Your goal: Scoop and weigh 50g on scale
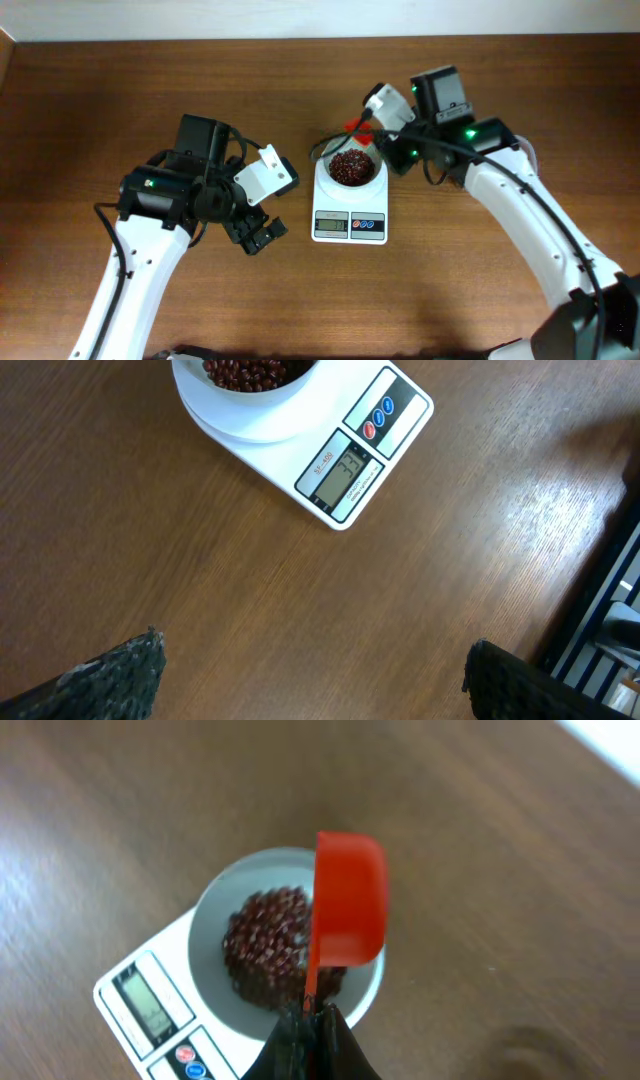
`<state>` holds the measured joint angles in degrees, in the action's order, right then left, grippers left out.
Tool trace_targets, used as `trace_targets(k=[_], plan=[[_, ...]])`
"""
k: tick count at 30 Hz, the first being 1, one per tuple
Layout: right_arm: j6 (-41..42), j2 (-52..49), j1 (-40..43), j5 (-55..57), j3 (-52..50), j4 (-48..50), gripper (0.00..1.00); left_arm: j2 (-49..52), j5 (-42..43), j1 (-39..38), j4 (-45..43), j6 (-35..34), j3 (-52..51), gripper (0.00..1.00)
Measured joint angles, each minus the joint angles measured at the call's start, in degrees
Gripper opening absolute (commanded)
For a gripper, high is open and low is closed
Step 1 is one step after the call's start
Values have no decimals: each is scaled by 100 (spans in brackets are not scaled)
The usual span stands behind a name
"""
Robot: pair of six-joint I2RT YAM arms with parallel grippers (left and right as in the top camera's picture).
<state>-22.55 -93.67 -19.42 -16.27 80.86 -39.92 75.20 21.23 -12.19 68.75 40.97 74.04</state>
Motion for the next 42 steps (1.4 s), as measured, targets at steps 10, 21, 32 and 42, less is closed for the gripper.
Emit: trace_targets(k=[10,21,32,42], plan=[[179,872,828,2,164,-507,4,0,0,0,0,0,0,99],[184,1113,3003,131,190,-1762,4,0,2,0,0,0,0,99],[186,-391,3429,420,190,-1985,4,0,0,0,0,0,0,99],[564,-754,3429,1244,190,-1530,4,0,0,0,0,0,0,99]])
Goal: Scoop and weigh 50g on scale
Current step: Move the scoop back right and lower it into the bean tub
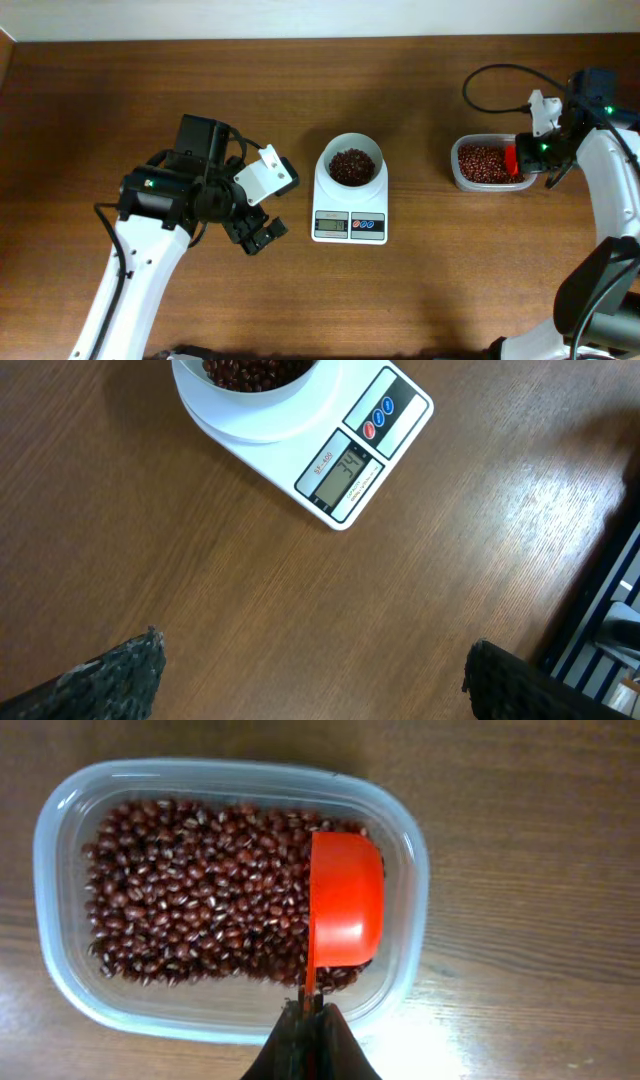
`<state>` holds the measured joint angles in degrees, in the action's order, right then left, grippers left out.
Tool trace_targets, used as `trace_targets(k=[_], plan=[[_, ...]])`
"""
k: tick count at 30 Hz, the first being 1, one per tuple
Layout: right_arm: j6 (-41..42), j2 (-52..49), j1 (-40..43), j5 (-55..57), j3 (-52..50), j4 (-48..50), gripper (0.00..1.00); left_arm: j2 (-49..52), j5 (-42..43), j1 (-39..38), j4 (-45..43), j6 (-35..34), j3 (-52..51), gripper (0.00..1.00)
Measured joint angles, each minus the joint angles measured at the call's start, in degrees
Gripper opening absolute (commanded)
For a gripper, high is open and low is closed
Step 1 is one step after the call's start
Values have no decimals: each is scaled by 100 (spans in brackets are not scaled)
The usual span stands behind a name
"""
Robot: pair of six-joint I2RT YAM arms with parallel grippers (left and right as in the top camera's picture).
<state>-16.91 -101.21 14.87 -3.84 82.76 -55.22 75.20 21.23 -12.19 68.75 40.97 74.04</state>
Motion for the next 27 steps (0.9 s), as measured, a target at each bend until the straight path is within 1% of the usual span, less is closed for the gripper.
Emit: trace_targets(k=[9,13,21,27], plan=[[24,0,-9,107,0,48,4,0,0,0,0,0,0,99],[22,0,-146,81,-122,186,4,0,0,0,0,0,0,99],[24,-11,-645,-402,-243,190,4,0,0,0,0,0,0,99],[153,-11,-525,-664,-243,192,4,0,0,0,0,0,0,99]])
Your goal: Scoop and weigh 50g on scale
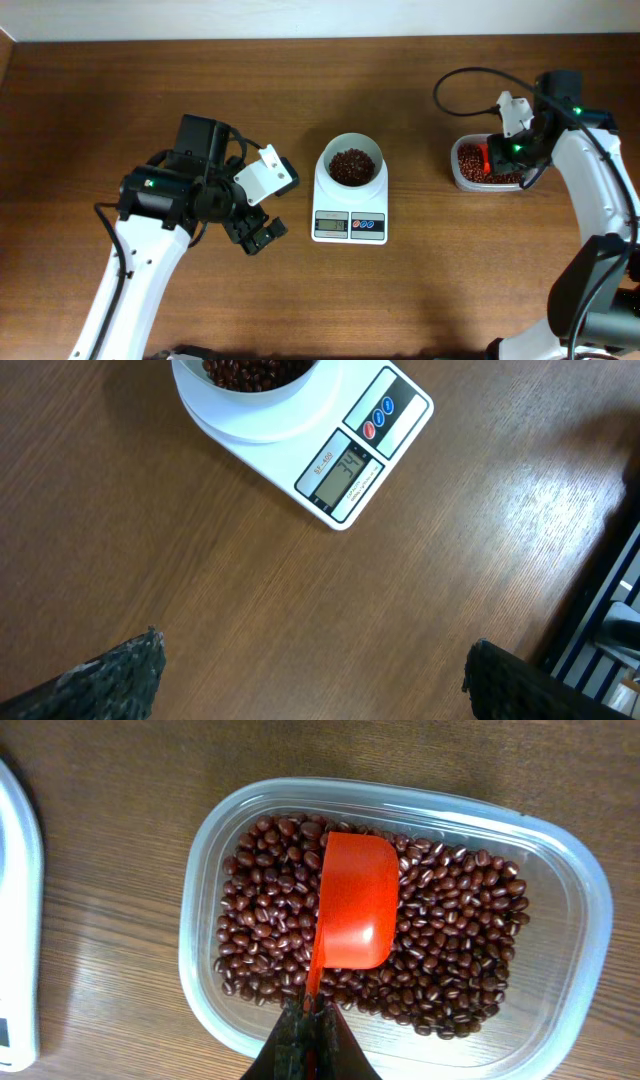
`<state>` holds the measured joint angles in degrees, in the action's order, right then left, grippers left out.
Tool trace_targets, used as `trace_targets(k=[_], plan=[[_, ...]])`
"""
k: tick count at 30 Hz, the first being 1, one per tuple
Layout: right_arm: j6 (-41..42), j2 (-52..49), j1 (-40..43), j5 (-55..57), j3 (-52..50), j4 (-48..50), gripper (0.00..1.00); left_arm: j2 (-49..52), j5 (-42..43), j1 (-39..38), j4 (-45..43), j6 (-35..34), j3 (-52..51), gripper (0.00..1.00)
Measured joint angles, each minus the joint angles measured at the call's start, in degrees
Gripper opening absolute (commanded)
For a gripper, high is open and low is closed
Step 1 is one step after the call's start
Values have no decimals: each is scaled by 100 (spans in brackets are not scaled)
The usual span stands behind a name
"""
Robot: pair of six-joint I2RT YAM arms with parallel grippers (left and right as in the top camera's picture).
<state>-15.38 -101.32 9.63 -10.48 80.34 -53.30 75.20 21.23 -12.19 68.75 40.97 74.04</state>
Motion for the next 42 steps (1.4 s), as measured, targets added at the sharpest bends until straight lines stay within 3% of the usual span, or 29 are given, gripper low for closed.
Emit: trace_targets(k=[23,36,42], plan=[[68,0,2361,-3276,0,-535,4,0,0,0,0,0,0,99],[81,-2,2378,-4419,0,-745,4,0,0,0,0,0,0,99],[107,-2,1720,-4647,0,-739,4,0,0,0,0,0,0,99]])
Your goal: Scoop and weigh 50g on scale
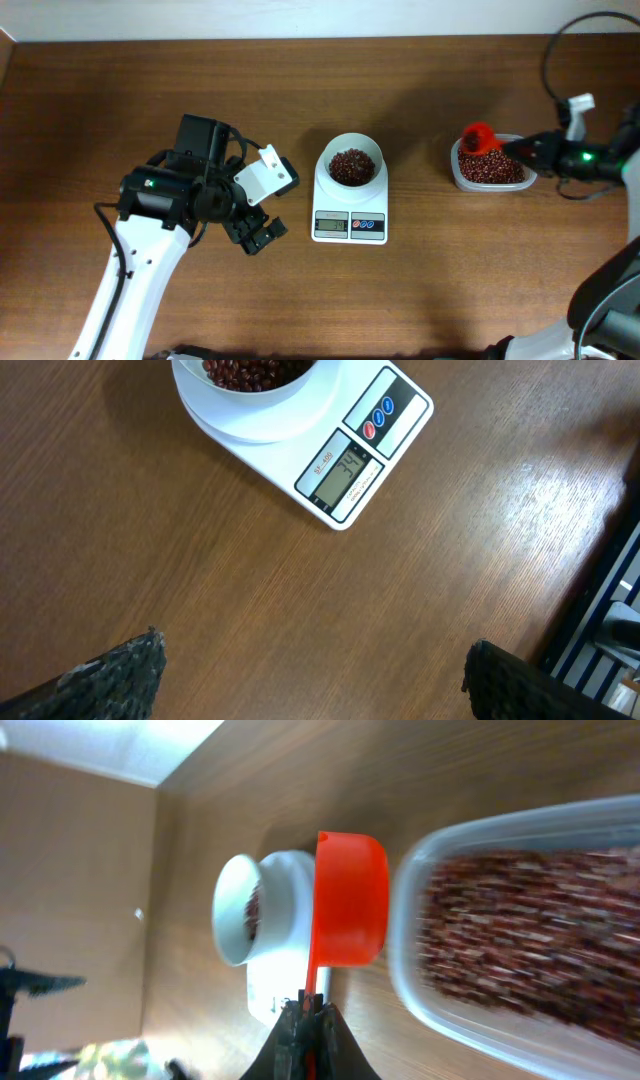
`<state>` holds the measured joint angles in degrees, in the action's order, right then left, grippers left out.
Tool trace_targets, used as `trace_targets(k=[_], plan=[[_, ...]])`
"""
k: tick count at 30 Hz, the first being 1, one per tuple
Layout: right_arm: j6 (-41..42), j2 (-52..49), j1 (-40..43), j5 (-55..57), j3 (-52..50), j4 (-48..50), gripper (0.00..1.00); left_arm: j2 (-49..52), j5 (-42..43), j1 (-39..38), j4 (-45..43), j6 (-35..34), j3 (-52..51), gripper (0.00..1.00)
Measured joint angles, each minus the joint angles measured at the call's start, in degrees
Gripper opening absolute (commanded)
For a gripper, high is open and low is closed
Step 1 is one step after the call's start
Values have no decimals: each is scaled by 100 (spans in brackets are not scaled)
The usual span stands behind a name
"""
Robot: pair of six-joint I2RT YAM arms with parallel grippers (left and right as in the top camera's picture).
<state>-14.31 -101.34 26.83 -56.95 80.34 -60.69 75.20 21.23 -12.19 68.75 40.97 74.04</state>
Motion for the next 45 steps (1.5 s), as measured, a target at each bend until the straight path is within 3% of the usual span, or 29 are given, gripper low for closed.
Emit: trace_targets(k=[9,18,25,34,45], plan=[[66,0,-1307,-227,0,66,4,0,0,0,0,0,0,99],[354,0,-2284,-201,-4,1025,4,0,0,0,0,0,0,99],[-546,0,-2776,354,-4,1261,4,0,0,0,0,0,0,99],[-1379,0,-2940,439,-4,1174,4,0,0,0,0,0,0,99],[-1211,0,-2955,1043,-7,1300,4,0,0,0,0,0,0,99]])
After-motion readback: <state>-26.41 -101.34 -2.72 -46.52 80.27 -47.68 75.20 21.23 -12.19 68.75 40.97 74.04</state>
